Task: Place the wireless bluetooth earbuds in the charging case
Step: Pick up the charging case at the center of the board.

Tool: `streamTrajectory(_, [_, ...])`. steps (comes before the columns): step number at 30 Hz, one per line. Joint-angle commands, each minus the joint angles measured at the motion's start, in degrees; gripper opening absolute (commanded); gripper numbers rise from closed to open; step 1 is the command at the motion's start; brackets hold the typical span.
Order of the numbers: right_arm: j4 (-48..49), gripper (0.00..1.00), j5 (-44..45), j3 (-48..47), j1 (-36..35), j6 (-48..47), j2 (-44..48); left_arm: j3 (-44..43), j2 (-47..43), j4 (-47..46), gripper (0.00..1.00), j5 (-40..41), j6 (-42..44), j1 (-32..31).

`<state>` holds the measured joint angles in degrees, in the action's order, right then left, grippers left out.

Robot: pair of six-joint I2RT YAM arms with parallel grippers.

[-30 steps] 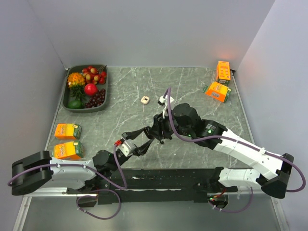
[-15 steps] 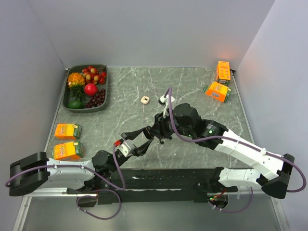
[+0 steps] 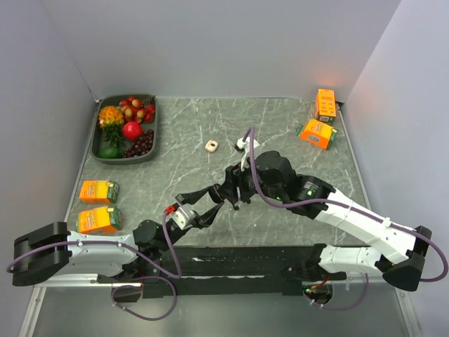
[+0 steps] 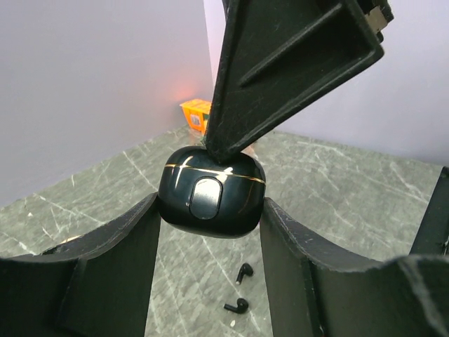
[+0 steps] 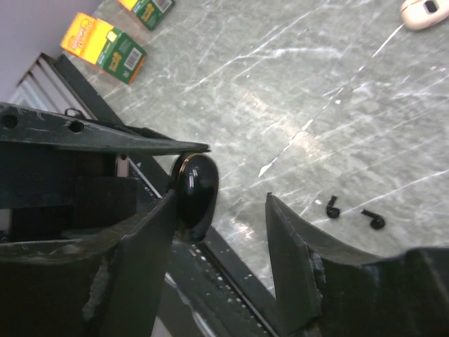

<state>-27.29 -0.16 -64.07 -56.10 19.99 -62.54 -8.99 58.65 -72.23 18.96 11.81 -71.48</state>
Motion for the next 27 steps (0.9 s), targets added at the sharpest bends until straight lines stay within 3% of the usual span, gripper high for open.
streamTrajectory(1, [1.5,0.68,-2.3,-1.0,1.7,1.8,2.2,-0.1,-1.4,-5.6,0.01,-0.2,0.4,-0.7])
streamTrajectory(5, [5.0,0.70,-9.8,0.6,3.9,3.5,3.0,-0.1,-1.5,-5.6,0.01,-0.2,0.4,-0.8])
streamTrajectory(12, [6.5,0.68,-15.4,-0.2,4.1,3.9,1.5,-0.5,-0.9,-5.5,0.01,-0.3,0.6,-0.9])
streamTrajectory(21, [3.6,0.62,-15.3,-1.4,4.2,3.7,-1.7,-0.6,-1.2,-5.5,0.01,-0.2,0.5,-0.9])
streamTrajectory(24, [3.8,0.56,-15.3,-1.1,4.2,3.9,-1.4,-0.6,-1.3,-5.3,0.01,-0.2,0.4,-0.9])
streamTrajectory(27, [4.6,0.43,-16.1,-0.6,4.3,4.0,-1.3,-0.6,-1.3,-5.1,0.01,-0.3,0.2,-0.9])
